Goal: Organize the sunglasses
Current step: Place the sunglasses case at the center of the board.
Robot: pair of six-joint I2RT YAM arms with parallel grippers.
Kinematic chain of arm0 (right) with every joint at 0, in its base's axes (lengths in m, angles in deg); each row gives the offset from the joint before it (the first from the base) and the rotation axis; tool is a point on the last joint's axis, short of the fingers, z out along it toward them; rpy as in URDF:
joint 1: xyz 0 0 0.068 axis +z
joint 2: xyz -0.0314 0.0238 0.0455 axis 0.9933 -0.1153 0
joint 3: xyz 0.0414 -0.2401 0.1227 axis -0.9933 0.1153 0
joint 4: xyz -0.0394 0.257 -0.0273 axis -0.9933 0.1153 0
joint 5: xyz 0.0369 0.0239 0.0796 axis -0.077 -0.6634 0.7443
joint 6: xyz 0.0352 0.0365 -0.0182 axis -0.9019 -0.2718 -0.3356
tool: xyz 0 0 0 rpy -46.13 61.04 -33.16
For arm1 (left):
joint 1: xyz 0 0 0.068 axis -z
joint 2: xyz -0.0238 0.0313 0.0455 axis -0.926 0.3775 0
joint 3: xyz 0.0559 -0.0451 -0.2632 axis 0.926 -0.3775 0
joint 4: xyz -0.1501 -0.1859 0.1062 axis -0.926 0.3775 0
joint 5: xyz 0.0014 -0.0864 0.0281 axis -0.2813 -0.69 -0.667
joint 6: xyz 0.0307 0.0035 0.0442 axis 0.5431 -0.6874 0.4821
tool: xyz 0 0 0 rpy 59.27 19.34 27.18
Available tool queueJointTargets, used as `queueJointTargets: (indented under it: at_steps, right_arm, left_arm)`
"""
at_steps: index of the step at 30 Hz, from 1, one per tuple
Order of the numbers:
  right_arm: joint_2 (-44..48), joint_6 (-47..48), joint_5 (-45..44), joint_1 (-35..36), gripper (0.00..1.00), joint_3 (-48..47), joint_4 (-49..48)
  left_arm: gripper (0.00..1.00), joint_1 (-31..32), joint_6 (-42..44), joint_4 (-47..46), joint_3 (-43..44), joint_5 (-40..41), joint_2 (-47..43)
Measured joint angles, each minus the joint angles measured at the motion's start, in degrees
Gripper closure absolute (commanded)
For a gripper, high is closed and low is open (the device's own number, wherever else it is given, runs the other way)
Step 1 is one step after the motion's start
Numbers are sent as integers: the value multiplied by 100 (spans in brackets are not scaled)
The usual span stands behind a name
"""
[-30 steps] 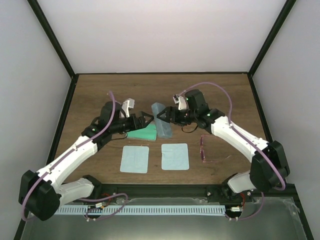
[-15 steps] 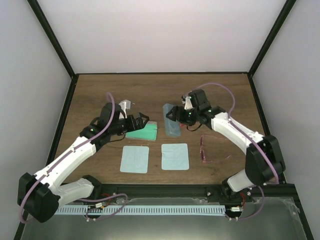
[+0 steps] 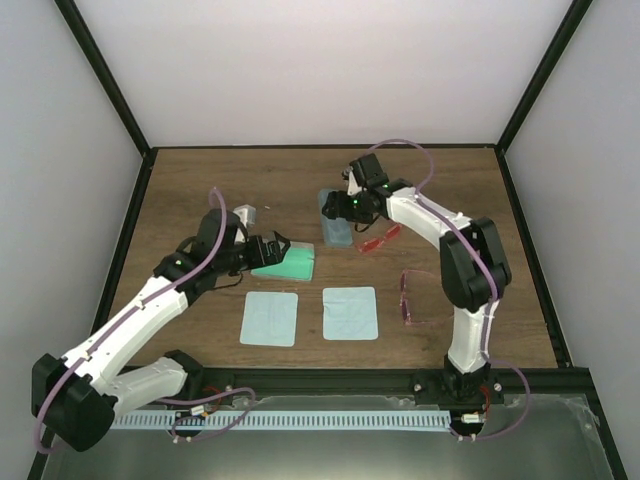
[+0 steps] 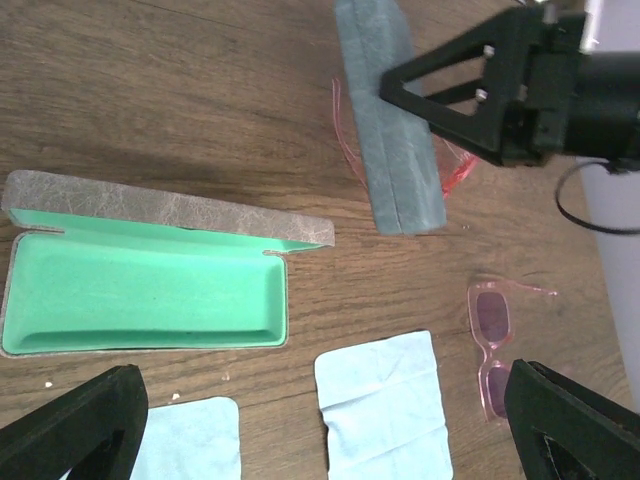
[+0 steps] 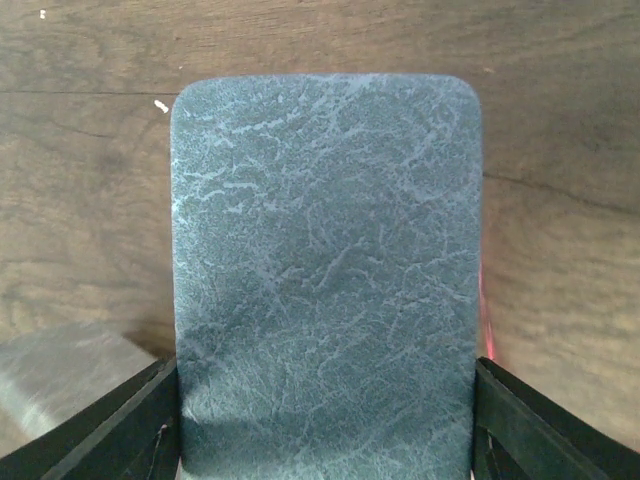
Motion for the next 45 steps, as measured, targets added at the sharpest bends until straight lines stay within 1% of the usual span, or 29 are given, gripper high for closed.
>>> queueJointTargets:
  at_steps: [7,16,20,21,24,27,30,33,36,38,41,42,45]
  right_arm:
    - [-1003,173,17,11,33,-922,103]
    - [-1788,188,66,181,32,-1823,251]
    - [-2052,170,31,260,32,-1980,356]
    - [-2100,164,9,282,31,-1996,389]
    - [-2190,162,-79,328,22,-2129,503]
    - [-2218,168,-245,363,15,-2293,592]
    - [-2210,149,-365,424,12,-2347,627]
    - [-2164,144,-468,503,12,-2334,656]
    - [-1895,111,-599,555,12,-2153,636]
    - [-1497,63,-719,566,14,-1834,560]
    - [-518,15,-1040,592,16,-1036,332]
    - [-59,4,-1213,592,17,-693,229]
    - [1187,-4,-1759,588,17,94,79]
  left_arm:
    - [0,0,205,181,0,20,-59]
    - [0,0,400,280,2,120,-2]
    - [0,0,468,269,2,129,17]
    - [0,0,483,269,2,138,17]
    - [0,0,566,273,2,177,17]
    - [0,0,632,278,7,205,7]
    - [0,0,695,282,7,214,-61]
    - [0,0,763,280,7,214,-173]
    - [0,0,796,269,2,188,-232]
    - [0,20,793,256,0,170,-232]
    - [0,114,741,179,0,127,-173]
    - [0,175,706,129,0,127,-118]
    - [0,544,555,-74,17,225,195]
